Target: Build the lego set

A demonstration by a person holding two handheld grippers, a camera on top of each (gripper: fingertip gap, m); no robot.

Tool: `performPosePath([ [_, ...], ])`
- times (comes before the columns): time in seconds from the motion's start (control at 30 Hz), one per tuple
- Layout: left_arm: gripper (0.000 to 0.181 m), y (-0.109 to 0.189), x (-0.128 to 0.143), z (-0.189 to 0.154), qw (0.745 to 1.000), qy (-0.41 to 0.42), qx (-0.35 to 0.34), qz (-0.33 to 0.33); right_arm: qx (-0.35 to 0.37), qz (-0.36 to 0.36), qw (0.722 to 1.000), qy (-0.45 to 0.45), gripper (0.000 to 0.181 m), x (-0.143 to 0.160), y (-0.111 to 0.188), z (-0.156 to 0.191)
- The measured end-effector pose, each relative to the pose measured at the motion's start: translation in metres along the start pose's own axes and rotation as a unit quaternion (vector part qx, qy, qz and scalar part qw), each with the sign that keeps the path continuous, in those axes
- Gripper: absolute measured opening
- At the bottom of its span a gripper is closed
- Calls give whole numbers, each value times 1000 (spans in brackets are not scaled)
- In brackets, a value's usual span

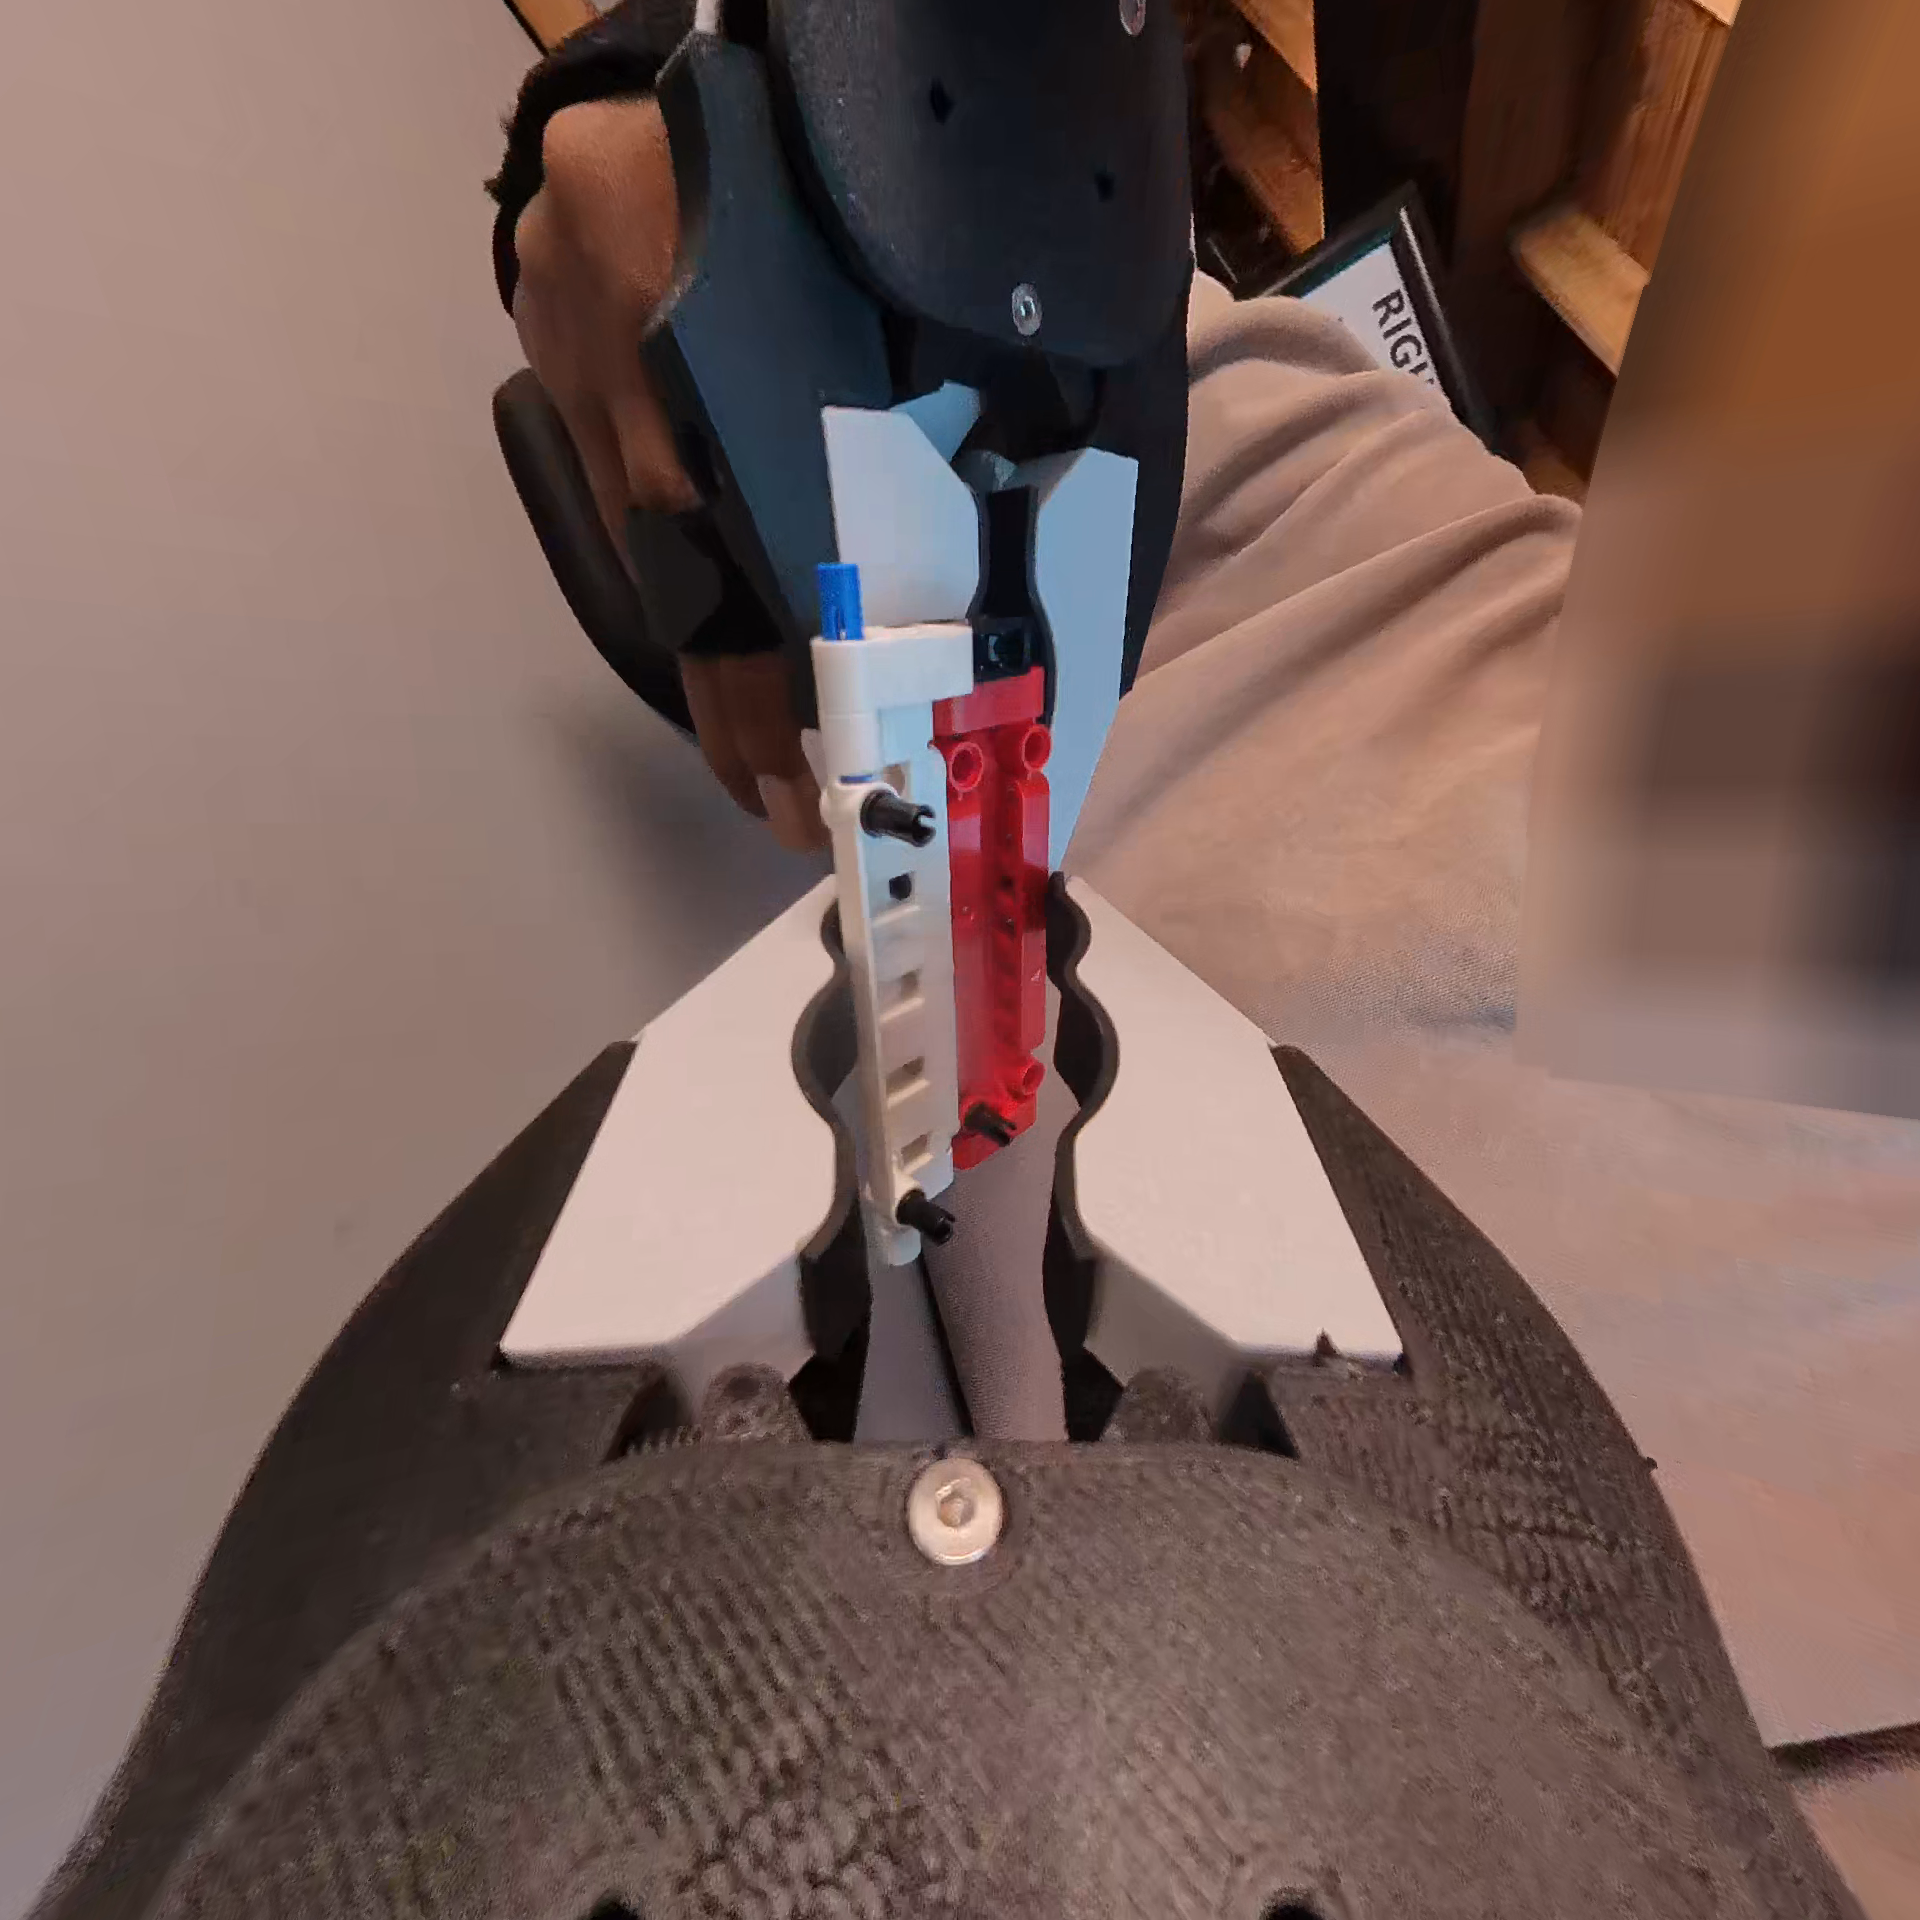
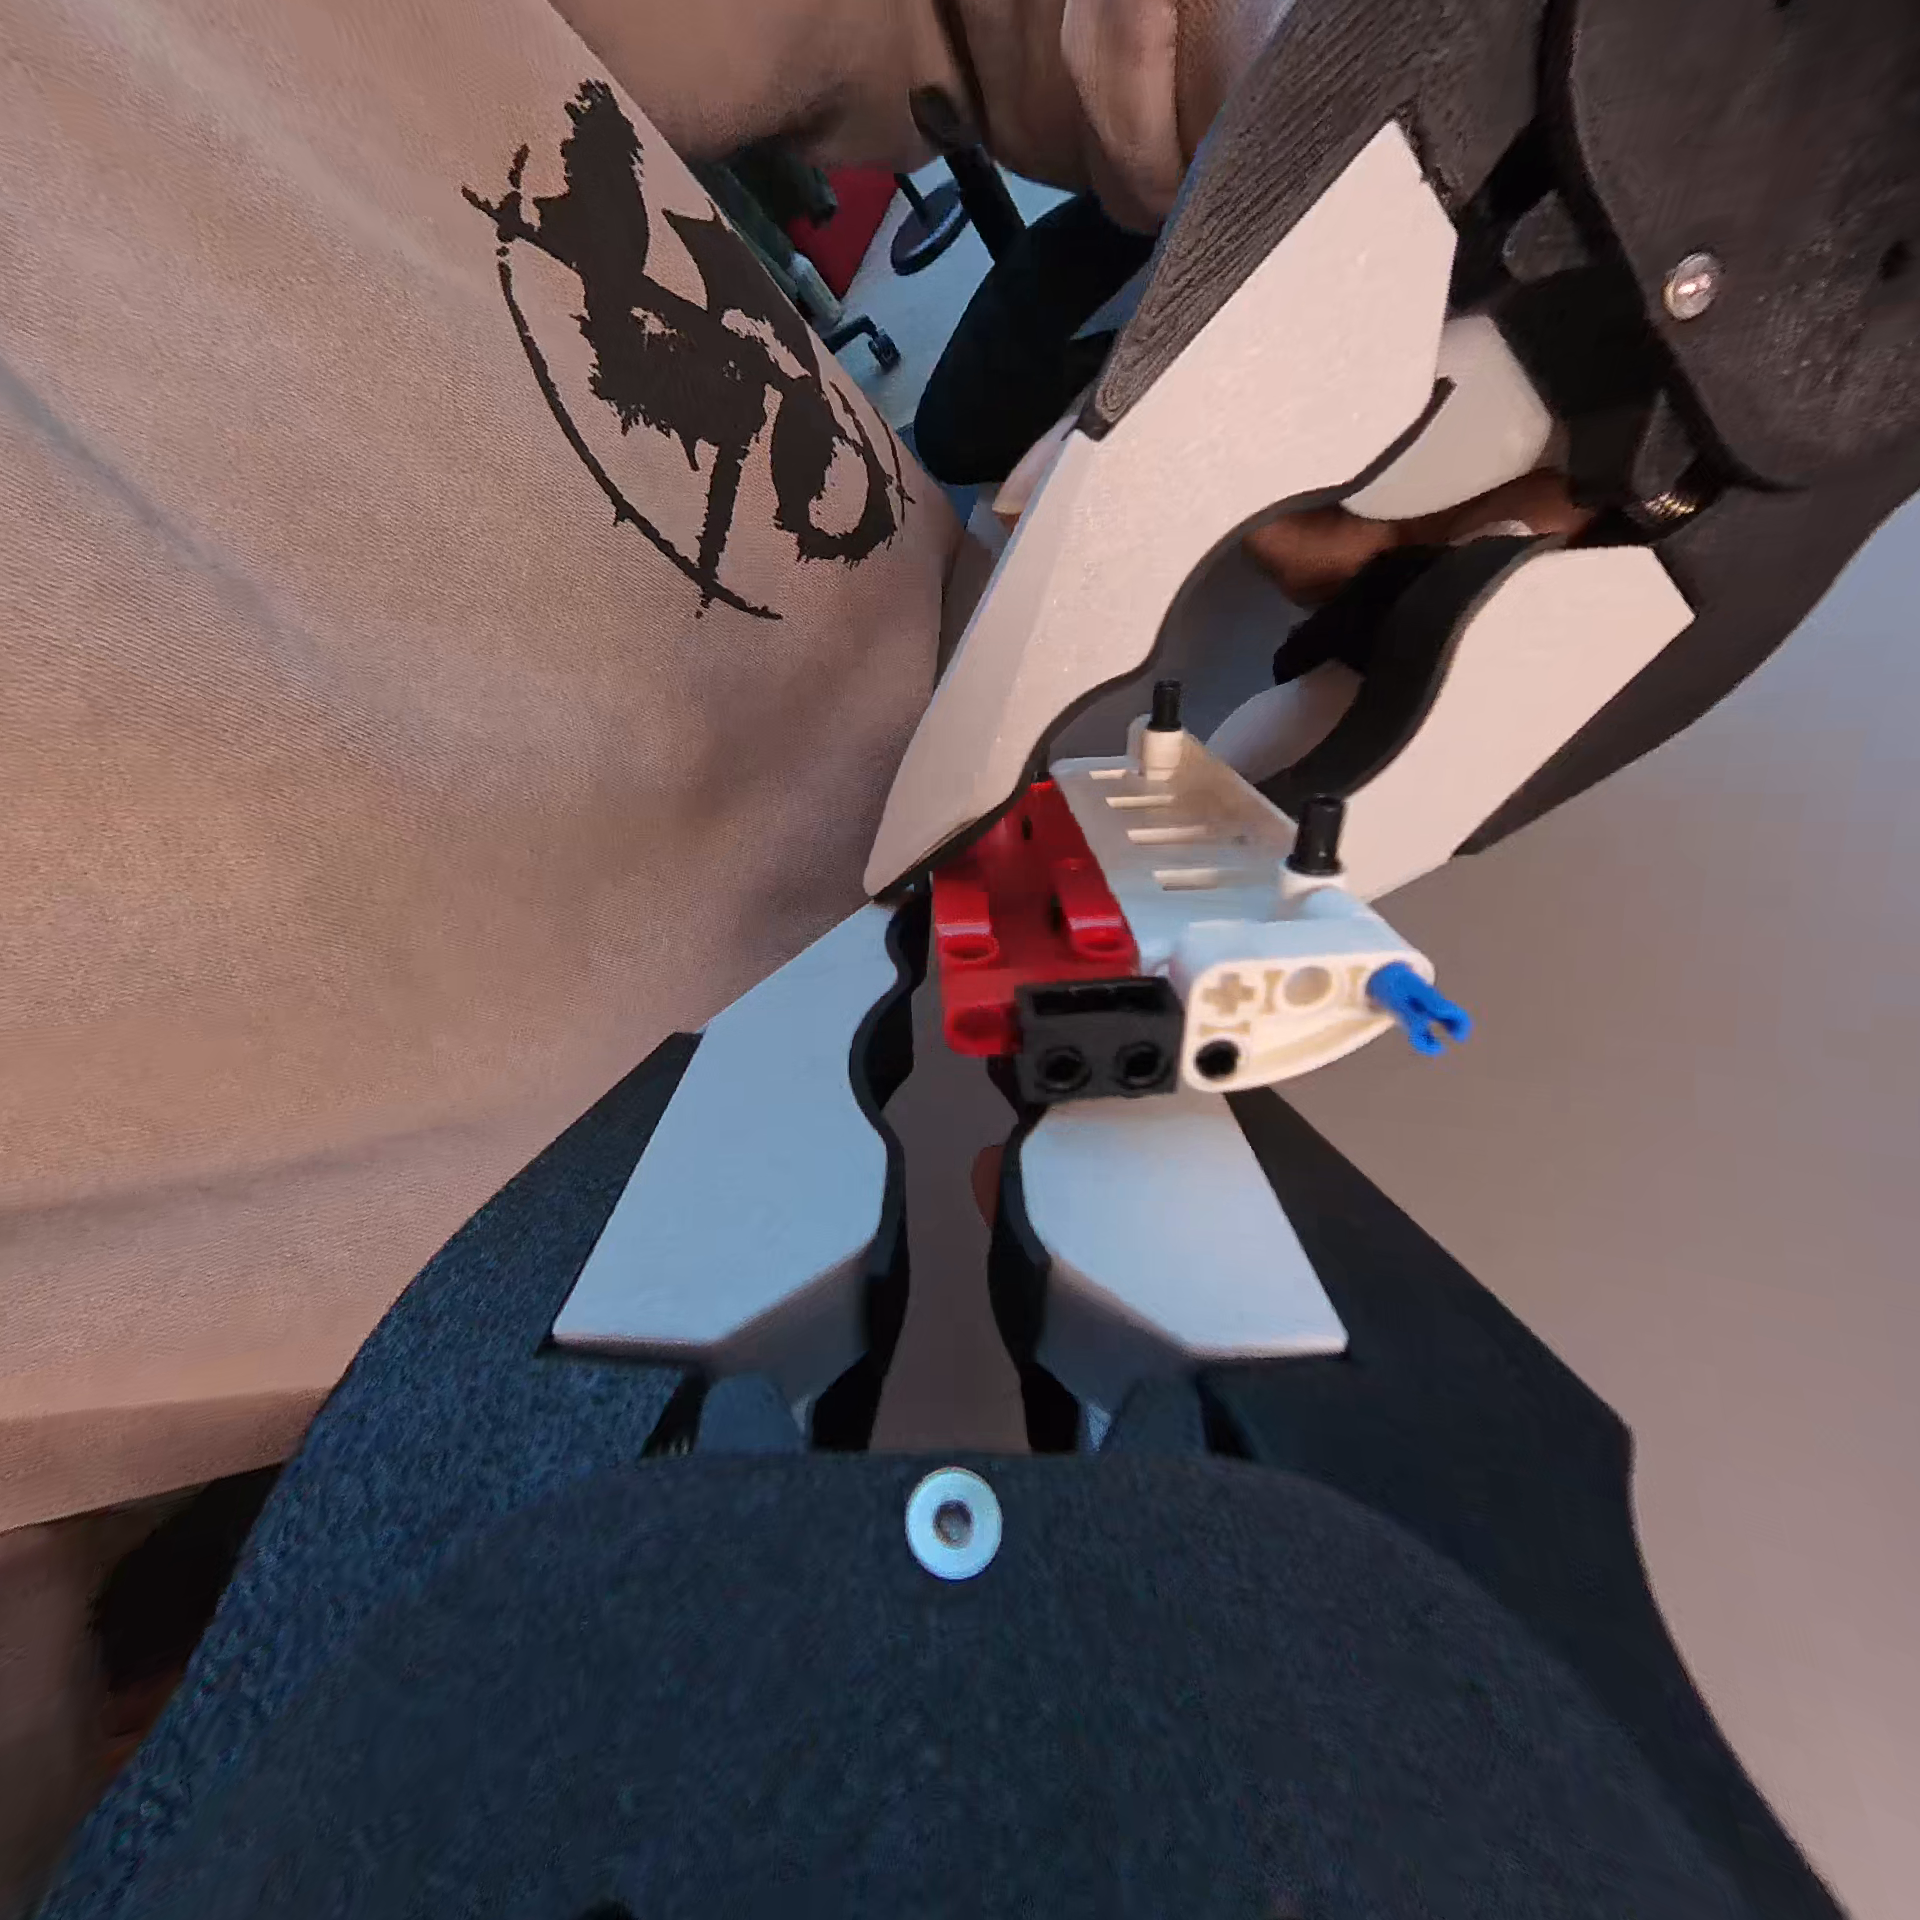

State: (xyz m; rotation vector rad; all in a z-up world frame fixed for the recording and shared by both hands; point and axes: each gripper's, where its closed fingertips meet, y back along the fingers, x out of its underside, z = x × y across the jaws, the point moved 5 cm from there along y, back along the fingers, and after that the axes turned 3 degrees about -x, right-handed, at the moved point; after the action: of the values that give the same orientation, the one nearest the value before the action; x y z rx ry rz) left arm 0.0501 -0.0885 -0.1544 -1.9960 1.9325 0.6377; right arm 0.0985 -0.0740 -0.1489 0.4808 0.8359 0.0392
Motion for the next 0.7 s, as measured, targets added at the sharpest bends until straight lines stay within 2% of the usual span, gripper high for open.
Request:
performPosePath([
  [0.07, 22, 6, 2, 1, 1000, -15, -2, -12, 9, 1, 1000, 6, 4, 1, 8, 0],
  [0.1, 8, 11, 3, 2, 999, -23, -5, -25, 21, -9, 1000, 10, 4, 1, 15, -2],
  [0.2, 8, 30, -1, 2, 991, -73, -43, -99, 91, -36, 995, 36, 4, 5, 41, -6],
  [0.3, 8, 42, 9, 9, 974, -152, -149, -80, 138, -117, 983, 38, 4, 8, 60, -7],
  [0.4, 8, 45, 14, 14, 956, -188, -217, -51, 176, -146, 972, 60, 4, 10, 64, -4],
  [0.53, 8, 35, 17, 23, 942, -204, -265, -13, 212, -102, 971, 52, 4, -1, 64, -6],
  [0.7, 8, 25, 14, 30, 933, -213, -291, 6, 220, 4, 975, 10, 4, -8, 56, -22],
])
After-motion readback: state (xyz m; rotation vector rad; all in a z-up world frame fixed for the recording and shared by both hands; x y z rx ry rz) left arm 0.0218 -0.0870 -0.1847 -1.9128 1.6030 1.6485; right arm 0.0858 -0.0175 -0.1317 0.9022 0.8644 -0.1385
